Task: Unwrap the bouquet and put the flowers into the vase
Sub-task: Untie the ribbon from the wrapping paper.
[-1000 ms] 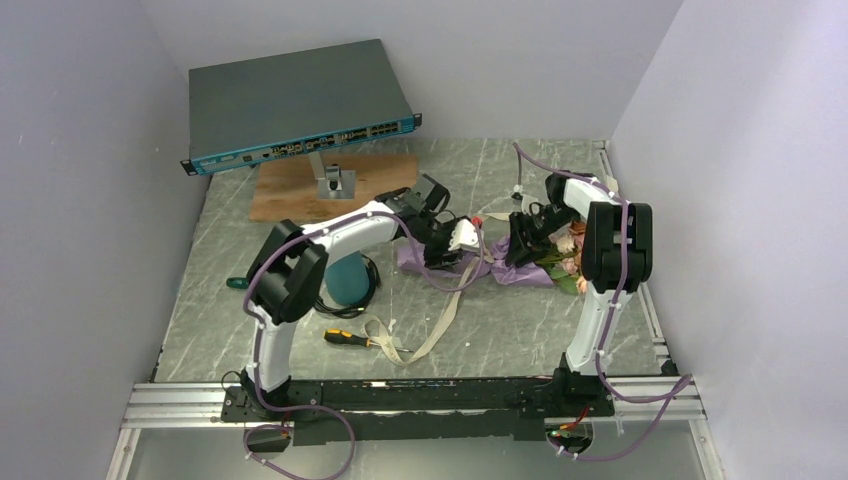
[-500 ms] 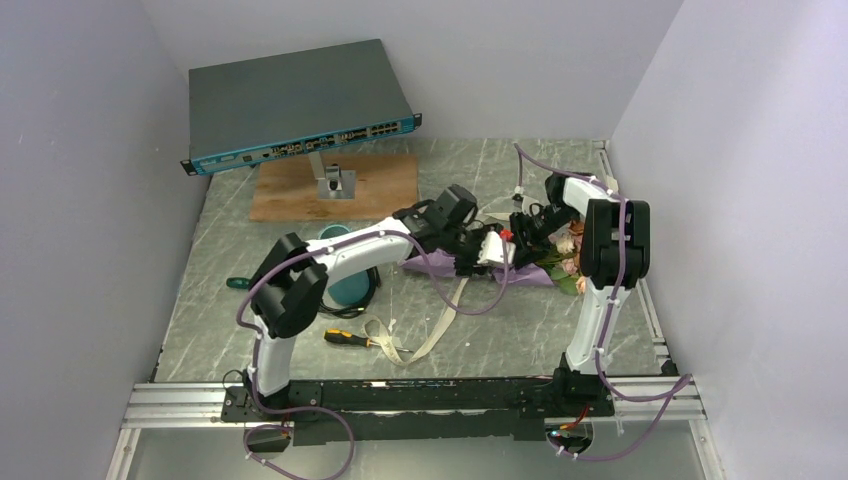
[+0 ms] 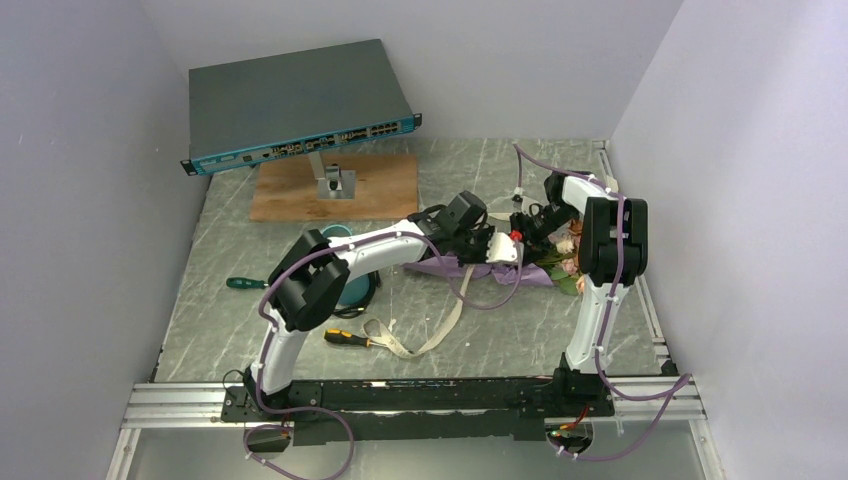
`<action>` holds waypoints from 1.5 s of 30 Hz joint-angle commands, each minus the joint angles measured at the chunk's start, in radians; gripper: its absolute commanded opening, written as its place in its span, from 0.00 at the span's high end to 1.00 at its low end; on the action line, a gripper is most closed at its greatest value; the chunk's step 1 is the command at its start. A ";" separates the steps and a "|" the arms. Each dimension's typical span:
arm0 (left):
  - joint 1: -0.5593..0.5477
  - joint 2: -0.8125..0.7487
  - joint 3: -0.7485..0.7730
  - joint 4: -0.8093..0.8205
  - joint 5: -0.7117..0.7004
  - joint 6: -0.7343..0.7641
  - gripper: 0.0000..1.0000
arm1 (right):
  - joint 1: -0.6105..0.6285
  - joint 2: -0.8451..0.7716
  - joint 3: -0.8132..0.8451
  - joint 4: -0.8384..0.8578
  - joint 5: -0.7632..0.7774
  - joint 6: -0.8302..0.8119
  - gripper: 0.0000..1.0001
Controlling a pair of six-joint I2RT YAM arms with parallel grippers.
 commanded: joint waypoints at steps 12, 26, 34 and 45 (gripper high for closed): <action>0.094 -0.095 0.004 0.245 0.139 -0.485 1.00 | 0.005 0.072 -0.064 0.091 0.196 -0.016 0.63; -0.019 -0.093 -0.028 -0.216 0.456 -0.001 1.00 | 0.007 0.068 -0.079 0.094 0.198 0.010 0.63; 0.124 -0.014 0.074 -0.044 0.493 -0.373 1.00 | 0.009 0.057 -0.098 0.099 0.210 0.009 0.64; 0.154 -0.076 0.003 0.061 0.465 -0.373 0.90 | 0.019 0.059 -0.093 0.106 0.211 0.013 0.65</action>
